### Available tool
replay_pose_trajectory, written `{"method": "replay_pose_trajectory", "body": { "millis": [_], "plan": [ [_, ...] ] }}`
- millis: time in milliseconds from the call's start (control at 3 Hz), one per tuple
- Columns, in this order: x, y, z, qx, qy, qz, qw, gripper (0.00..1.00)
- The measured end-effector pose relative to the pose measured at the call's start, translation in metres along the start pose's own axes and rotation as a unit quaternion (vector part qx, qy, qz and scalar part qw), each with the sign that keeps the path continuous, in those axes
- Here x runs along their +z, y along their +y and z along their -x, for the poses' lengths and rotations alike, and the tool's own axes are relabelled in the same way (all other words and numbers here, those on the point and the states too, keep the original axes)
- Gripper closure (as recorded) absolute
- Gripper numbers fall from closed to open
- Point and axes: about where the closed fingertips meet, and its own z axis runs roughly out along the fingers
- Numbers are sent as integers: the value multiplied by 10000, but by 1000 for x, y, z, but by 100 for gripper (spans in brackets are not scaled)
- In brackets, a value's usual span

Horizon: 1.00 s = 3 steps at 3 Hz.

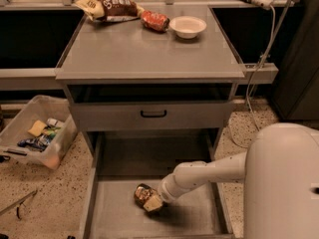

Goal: Place orange can into middle drawer

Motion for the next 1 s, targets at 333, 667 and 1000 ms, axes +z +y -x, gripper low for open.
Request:
{"method": "replay_pose_trajectory", "body": {
  "millis": [333,667,1000],
  "plan": [
    [0,0,0,0,0,0,10000,60],
    [0,0,0,0,0,0,10000,37],
    [0,0,0,0,0,1,10000,14]
  ]
}}
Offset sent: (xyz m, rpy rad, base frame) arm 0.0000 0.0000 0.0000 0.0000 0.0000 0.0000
